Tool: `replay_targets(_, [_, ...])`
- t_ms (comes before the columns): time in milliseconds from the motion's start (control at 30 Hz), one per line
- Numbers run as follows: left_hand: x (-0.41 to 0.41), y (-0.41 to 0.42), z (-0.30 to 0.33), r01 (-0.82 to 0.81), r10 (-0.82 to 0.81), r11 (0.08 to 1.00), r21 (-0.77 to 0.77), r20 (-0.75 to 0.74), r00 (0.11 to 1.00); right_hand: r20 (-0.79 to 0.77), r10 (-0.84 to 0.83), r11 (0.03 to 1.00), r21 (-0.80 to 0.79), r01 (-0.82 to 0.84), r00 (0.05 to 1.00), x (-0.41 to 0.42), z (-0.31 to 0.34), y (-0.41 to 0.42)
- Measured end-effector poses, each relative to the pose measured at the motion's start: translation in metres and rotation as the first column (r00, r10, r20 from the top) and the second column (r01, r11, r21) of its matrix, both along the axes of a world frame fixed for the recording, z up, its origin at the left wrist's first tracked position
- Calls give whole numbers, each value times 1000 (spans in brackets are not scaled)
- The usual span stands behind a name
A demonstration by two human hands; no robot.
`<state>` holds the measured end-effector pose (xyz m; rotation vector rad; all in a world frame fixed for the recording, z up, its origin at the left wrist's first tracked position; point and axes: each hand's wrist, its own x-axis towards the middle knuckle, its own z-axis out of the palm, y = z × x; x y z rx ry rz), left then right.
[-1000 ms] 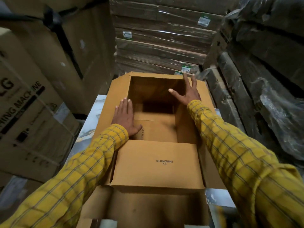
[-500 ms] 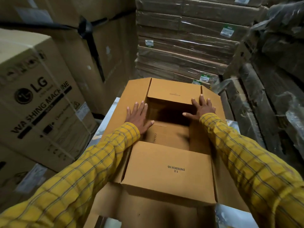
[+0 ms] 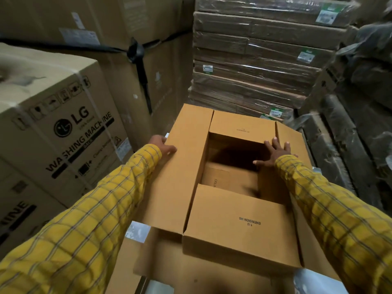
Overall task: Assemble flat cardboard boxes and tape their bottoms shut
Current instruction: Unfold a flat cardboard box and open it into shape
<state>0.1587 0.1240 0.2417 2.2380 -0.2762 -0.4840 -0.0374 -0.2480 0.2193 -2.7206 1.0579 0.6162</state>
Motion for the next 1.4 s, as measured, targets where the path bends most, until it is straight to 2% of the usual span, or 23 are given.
replay_targets(100, [11, 10, 11, -7, -10, 954, -301, -52, 999, -34, -4, 1000, -8, 3, 999, 1, 1, 2])
replay_targets(200, [0, 6, 29, 77, -179, 860, -505, -156, 971, -28, -18, 1000, -4, 18, 999, 0, 2, 6])
replay_targets(267, [-13, -5, 36, 139, -295, 809, -571, -190, 936, -24, -27, 1000, -1, 27, 999, -1, 3, 8])
replay_targets(333, [-29, -23, 36, 215, -365, 798, -563, -168, 916, -13, -36, 999, 3, 36, 999, -3, 2, 9])
replay_targets(433, [-58, -57, 31, 387, -456, 803, -454, -49, 889, 25, -35, 999, 17, 35, 999, -7, 6, 13])
replay_targets(533, [-92, -96, 13, 451, -453, 885, -114, 8, 891, 61, -24, 999, -26, 26, 998, -19, 3, 15])
replay_targets(633, [-126, -124, -18, 441, -494, 840, 314, 110, 862, 102, -2, 996, -85, 11, 995, -35, -2, 16])
replay_targets(733, [-130, -125, -39, 347, -510, 763, 545, 180, 841, 209, 24, 998, -58, -12, 978, -39, -7, 18])
replay_targets(833, [-135, -128, -45, 308, -528, 734, 606, 223, 819, 281, -57, 997, -42, 71, 958, -63, -12, 17])
replay_targets(933, [-137, -129, -43, 309, -531, 726, 614, 216, 819, 318, -205, 975, -14, 221, 926, -87, -14, 16])
replay_targets(1100, [-139, -127, -37, 328, -539, 711, 622, 183, 822, 299, -494, 867, 99, 488, 816, -117, -13, 19])
replay_targets(1167, [-141, -124, -36, 325, -537, 713, 621, 186, 823, 303, -518, 852, 106, 512, 799, -121, -5, 25])
replay_targets(1400, [-148, -114, -32, 332, -538, 720, 609, 188, 822, 401, -491, 813, -107, 572, 774, -110, 53, 32])
